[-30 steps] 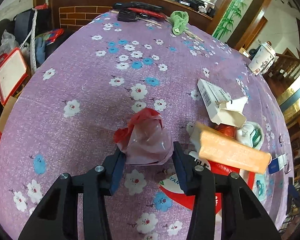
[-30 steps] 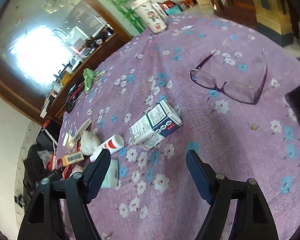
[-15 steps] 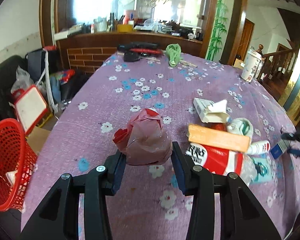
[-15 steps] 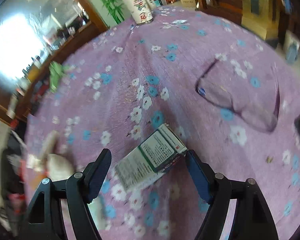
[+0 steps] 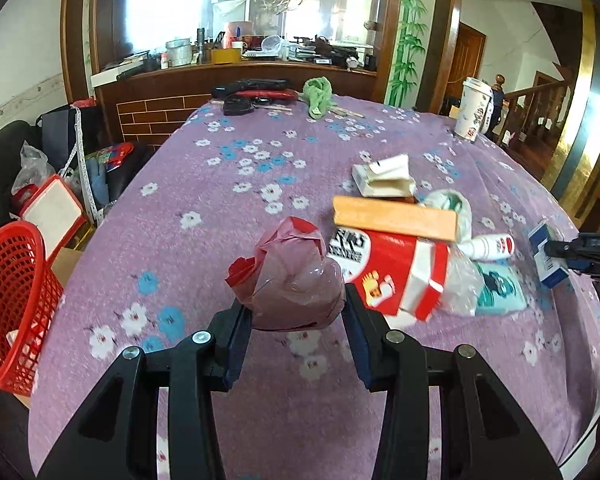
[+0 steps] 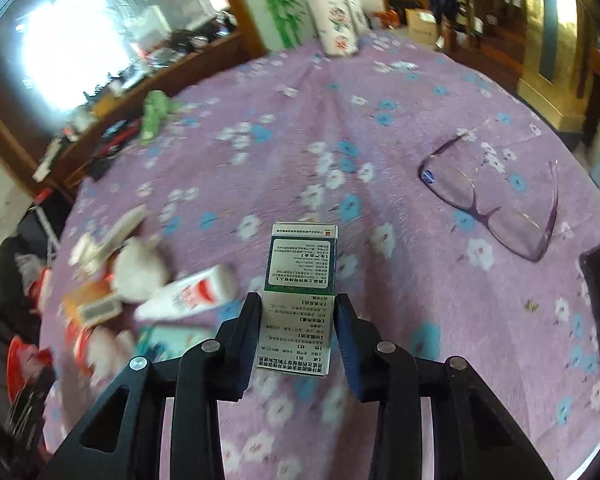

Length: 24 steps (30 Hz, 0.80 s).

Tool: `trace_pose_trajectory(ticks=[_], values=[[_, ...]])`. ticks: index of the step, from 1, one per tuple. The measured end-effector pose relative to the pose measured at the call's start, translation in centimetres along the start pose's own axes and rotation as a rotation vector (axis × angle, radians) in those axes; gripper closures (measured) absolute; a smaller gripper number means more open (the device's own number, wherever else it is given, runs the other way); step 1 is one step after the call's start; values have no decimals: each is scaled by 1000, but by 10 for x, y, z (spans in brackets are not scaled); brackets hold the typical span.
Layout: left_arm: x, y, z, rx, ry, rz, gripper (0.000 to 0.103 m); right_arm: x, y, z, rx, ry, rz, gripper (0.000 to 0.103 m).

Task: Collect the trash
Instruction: 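Lift the pink bag with the left tool while the right tool lifts the medicine box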

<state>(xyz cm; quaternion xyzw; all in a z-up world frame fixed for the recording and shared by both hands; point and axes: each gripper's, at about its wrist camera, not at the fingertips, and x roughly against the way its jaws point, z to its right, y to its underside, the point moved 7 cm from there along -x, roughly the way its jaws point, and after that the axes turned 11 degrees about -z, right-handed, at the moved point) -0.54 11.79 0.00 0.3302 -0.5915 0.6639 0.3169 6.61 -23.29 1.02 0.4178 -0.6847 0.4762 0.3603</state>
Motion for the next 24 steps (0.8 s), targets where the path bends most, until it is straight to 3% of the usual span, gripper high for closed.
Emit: trace_pose_trajectory(ticks=[6,15,24], values=[[8,14,9,-12,-11,11,61,16,40,-47,126,-126,54,64],[22,29,24,-64,-37,39,61,23,84,-93,260,-154,78,64],[28,34,39,-91,-43,40,61,32,94,-93,280,-175,91,64]])
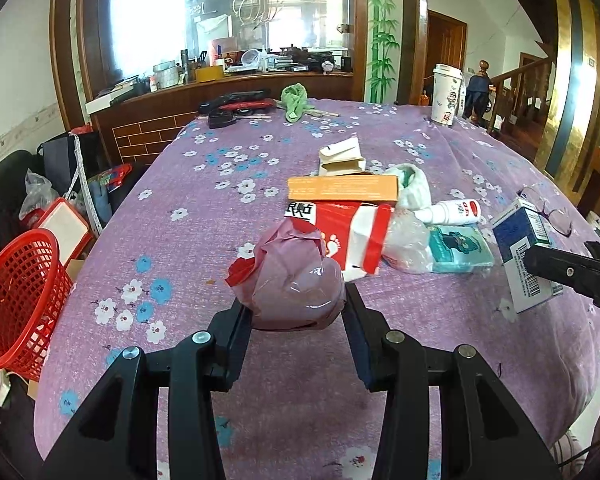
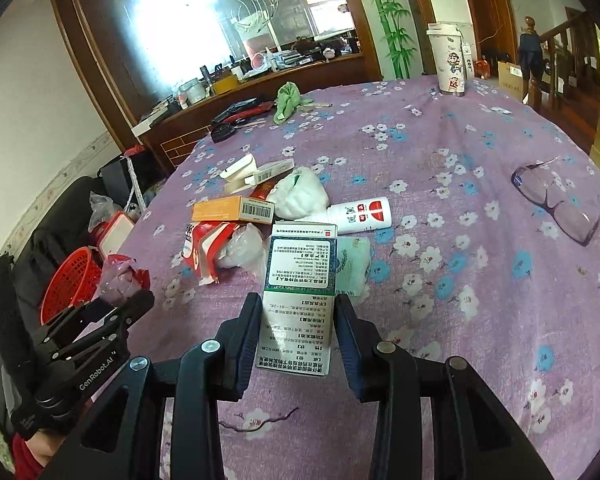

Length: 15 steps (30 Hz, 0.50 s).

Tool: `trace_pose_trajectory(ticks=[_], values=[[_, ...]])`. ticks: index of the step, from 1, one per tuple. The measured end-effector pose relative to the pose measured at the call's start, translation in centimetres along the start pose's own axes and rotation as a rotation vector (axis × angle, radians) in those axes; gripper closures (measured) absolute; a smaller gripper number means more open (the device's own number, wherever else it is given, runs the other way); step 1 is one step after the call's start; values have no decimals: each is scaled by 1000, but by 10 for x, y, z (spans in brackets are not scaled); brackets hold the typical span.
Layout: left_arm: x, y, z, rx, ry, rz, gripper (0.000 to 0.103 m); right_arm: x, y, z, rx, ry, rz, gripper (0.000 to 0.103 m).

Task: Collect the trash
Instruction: 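Lift the pink bag with the left tool while the right tool lifts the medicine box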

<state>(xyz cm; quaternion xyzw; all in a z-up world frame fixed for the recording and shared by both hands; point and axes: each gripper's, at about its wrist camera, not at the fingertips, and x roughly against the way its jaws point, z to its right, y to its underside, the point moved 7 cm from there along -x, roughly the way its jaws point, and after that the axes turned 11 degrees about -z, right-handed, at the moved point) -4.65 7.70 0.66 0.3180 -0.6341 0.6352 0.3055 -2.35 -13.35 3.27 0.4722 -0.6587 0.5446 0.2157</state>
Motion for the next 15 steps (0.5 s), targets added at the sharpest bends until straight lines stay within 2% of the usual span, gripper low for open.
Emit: trace_pose_trajectory(ticks=[15], values=[[3,2,9,-11,-7,-5,61,3,6,2,-4,-11,-7,63]])
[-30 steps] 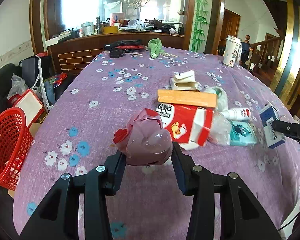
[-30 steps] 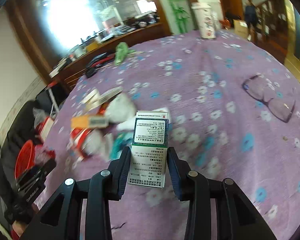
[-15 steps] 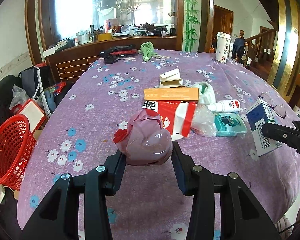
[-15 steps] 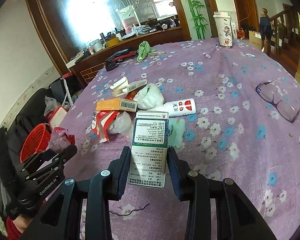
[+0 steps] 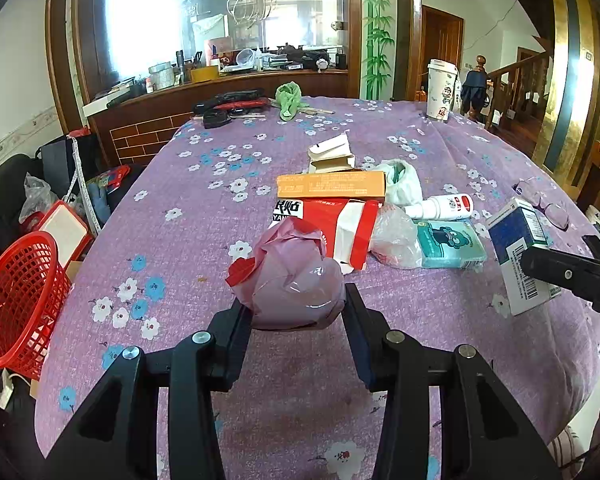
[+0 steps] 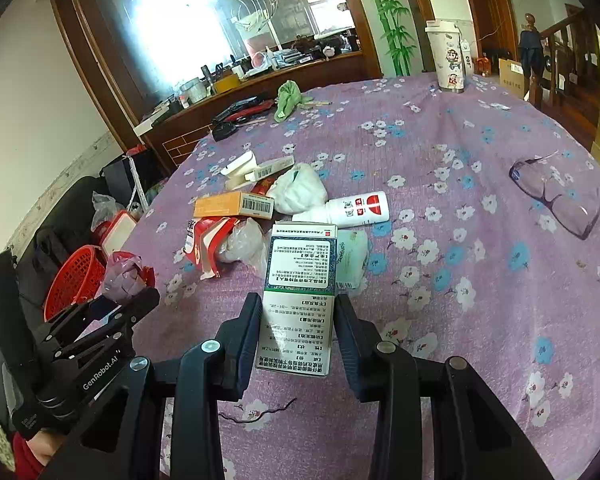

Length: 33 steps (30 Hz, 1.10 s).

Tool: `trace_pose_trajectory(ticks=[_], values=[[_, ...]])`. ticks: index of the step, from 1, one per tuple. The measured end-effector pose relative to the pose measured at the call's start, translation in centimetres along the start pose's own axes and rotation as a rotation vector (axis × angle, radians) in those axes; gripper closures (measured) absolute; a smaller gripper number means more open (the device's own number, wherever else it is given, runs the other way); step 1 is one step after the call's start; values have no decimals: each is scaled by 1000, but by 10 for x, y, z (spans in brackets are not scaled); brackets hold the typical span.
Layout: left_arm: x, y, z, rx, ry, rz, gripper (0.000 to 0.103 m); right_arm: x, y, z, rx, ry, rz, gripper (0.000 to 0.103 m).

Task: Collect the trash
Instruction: 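Lift the pink bag with the left tool while the right tool lifts the medicine box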

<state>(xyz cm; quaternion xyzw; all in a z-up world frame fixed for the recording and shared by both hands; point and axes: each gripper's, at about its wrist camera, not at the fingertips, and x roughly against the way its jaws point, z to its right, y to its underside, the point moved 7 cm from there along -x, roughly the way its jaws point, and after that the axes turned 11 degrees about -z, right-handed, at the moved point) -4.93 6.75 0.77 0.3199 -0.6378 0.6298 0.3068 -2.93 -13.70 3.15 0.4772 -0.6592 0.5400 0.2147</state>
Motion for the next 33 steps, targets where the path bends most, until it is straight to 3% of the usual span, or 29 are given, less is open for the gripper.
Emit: trace_pose_trajectory(ticks=[19,33], values=[[4,-1,-20,44,-16,13,60,-5,-1,-5,14,-3,-7,63],[11,-1,-45,92,-21,24,60,-11,-6,-33,67,-20,-30,63]])
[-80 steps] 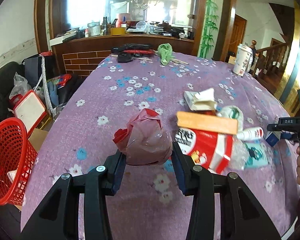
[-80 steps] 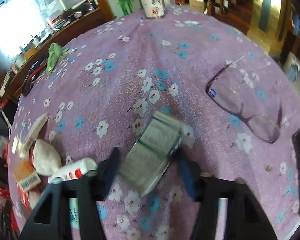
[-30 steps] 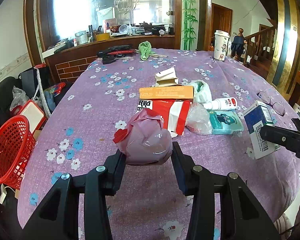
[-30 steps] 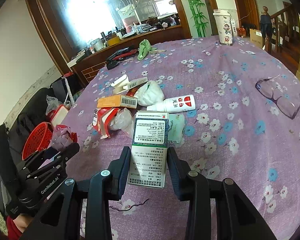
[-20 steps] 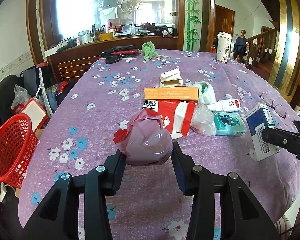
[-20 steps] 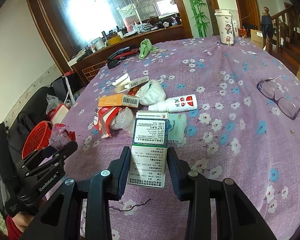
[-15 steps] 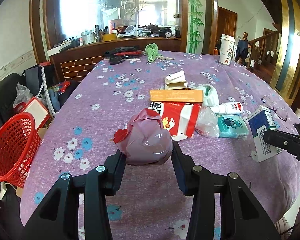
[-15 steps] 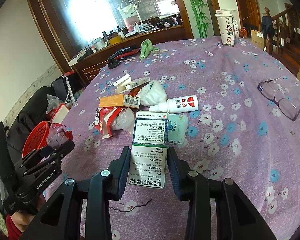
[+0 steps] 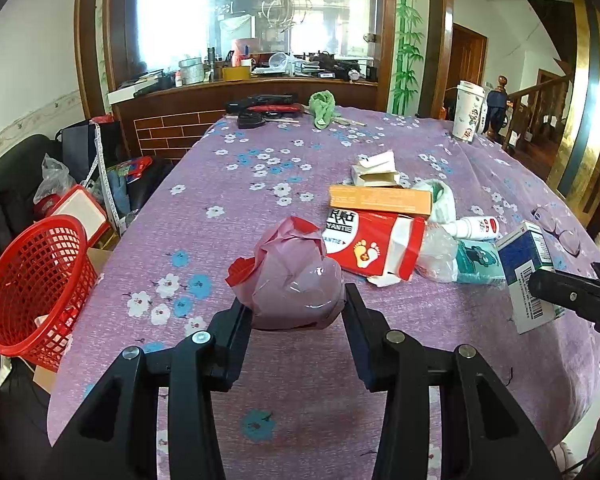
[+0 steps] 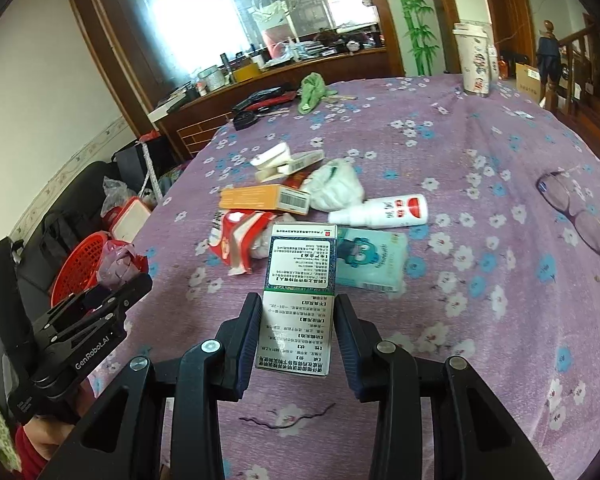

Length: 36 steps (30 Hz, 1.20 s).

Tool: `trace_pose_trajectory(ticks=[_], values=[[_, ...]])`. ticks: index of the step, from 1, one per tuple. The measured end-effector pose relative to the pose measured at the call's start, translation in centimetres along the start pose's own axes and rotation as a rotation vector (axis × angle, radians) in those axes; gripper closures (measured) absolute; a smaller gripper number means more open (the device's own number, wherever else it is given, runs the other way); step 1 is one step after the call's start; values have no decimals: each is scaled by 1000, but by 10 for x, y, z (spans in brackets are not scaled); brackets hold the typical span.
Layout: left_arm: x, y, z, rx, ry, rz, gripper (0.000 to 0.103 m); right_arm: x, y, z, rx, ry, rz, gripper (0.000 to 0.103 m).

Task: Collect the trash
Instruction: 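Drop the pink bag into the red wastebasket with the left tool while the right tool drops the medicine box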

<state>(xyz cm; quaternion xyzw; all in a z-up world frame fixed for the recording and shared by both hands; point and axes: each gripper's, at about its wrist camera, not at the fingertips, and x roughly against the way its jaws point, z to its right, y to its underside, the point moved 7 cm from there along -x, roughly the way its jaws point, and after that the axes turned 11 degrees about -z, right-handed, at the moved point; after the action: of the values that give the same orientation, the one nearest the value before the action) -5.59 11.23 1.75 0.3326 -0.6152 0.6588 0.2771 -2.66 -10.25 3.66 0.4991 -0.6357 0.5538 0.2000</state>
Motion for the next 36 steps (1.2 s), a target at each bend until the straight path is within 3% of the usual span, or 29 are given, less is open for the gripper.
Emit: trace_pose_trajectory(ticks=[9,17,29,36], values=[[12,-3,-24,41,-9,25,60,-11,-6,-38,84,-29,-42,63],[29,-7,-68,104,-45,53,60,-22,-20,-85,167,-84,-87,63],[60,-4,-176,259,-165,98,60,-48,-40,-179,304,-174,-148,63],[59,4,-247,344,-237,85,60,-76,-54,-253,388,-235,-186,63]])
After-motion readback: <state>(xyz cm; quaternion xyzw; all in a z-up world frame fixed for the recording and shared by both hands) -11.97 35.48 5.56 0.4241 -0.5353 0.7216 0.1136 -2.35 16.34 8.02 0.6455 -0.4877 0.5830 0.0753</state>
